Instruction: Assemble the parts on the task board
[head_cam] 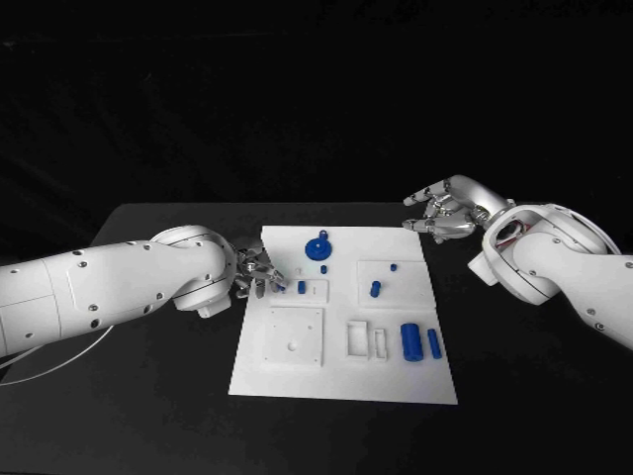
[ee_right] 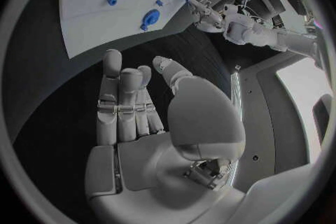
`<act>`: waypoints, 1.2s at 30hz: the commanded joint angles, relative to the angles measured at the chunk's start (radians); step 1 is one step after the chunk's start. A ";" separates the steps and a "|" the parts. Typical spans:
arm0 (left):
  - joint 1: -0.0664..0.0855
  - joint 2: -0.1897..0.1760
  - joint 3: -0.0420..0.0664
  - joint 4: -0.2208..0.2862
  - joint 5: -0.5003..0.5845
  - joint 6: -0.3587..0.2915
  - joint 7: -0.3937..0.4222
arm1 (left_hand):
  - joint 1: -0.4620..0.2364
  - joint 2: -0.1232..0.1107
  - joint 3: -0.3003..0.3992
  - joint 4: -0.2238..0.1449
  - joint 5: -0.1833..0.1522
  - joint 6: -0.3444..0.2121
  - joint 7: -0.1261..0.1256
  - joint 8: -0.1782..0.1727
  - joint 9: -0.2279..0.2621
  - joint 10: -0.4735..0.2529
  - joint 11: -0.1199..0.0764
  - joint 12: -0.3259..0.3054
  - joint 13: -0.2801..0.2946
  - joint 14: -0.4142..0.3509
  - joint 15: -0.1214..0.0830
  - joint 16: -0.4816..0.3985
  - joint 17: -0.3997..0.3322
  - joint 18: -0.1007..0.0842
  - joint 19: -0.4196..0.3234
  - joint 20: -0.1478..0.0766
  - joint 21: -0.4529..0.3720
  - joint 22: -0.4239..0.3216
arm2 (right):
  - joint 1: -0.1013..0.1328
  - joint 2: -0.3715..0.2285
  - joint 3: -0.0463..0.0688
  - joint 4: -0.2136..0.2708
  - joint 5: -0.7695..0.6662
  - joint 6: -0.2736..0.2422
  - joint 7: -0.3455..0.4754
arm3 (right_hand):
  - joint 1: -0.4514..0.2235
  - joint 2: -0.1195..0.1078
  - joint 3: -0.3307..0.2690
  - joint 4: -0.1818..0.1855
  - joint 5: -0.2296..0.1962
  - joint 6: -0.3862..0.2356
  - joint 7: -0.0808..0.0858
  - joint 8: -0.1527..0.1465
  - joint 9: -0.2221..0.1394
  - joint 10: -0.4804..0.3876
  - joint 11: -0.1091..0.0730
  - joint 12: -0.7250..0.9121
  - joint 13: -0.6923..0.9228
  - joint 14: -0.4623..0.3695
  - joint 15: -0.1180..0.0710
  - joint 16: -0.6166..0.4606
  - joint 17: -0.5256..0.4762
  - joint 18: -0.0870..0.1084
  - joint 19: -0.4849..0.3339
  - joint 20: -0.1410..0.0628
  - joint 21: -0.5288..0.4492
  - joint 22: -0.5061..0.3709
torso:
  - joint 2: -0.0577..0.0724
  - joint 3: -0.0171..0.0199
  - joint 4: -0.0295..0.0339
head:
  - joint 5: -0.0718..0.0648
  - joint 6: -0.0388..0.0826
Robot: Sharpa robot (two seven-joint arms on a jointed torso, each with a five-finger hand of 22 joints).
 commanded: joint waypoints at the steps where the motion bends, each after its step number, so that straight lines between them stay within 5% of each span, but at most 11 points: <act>1: 0.000 -0.002 0.001 0.006 0.000 -0.033 0.028 | 0.008 0.009 0.069 -0.060 0.005 0.043 -0.036 0.005 -0.002 0.015 -0.008 -0.006 -0.001 0.006 -0.004 0.004 -0.001 0.009 0.003 0.002 0.002 0.037 | -0.001 0.000 0.000 0.000 -0.002 0.012 0.009 | -0.009 0.002 0.006 -0.003 -0.002 0.003 -0.001 -0.003 0.000 -0.005 -0.003 0.003 0.002 0.001 -0.002 0.001 0.001 0.011 -0.005 -0.004 -0.001 0.005 | 0.000 0.0007 0.0000 | 0.000 -0.001; 16: 0.000 0.019 0.001 -0.033 0.005 0.015 0.010 | 0.009 0.008 0.070 -0.059 0.004 0.043 -0.036 0.005 -0.005 0.016 -0.008 -0.009 -0.002 0.006 -0.004 0.004 -0.002 0.009 0.003 0.002 0.000 0.037 | -0.001 0.002 0.000 -0.001 -0.002 0.013 0.008 | -0.009 0.002 0.006 -0.003 -0.002 0.003 -0.001 -0.003 0.000 -0.005 -0.003 0.003 0.002 0.001 -0.002 0.001 0.001 0.011 -0.005 -0.004 -0.001 0.005 | 0.000 0.0027 -0.0004 | 0.004 -0.001; 36: -0.009 0.043 0.001 -0.058 0.005 0.045 0.001 | 0.011 0.008 0.070 -0.059 0.004 0.042 -0.035 0.004 -0.006 0.017 -0.008 -0.009 -0.001 0.006 -0.004 0.005 -0.002 0.009 0.004 0.003 0.001 0.038 | -0.001 0.001 0.000 0.001 -0.002 0.012 0.008 | -0.009 0.002 0.006 -0.003 -0.002 0.003 -0.001 -0.004 0.000 -0.005 -0.003 0.003 0.002 0.002 -0.003 0.002 0.002 0.011 -0.004 -0.004 -0.001 0.005 | 0.001 0.0008 -0.0004 | 0.002 -0.005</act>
